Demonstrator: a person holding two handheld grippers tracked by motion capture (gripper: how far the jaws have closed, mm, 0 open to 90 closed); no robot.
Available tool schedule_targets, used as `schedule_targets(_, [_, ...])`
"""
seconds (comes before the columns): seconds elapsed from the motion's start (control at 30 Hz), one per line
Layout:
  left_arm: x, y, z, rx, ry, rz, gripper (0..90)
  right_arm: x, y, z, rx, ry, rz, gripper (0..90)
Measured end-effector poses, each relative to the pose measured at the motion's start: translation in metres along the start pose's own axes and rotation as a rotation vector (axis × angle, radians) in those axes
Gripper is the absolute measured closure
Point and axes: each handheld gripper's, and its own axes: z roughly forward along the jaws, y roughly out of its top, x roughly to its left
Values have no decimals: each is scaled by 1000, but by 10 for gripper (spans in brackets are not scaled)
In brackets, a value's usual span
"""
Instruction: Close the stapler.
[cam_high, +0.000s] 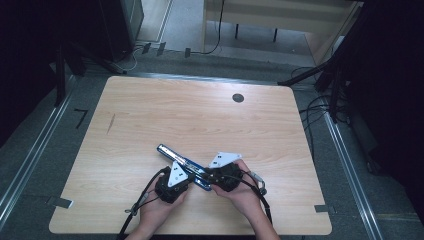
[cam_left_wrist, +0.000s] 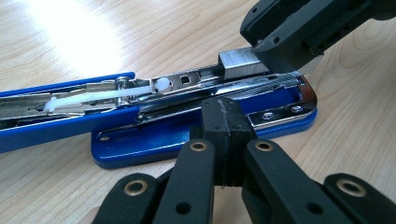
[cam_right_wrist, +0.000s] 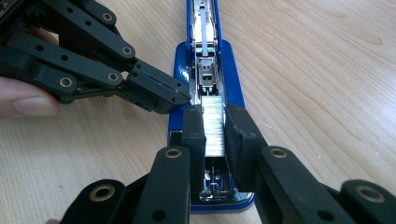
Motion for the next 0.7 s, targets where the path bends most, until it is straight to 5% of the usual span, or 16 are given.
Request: schedule_targets(0.7, [0, 0, 0, 0, -1, -1, 900, -1, 1, 1, 4, 1, 12, 799])
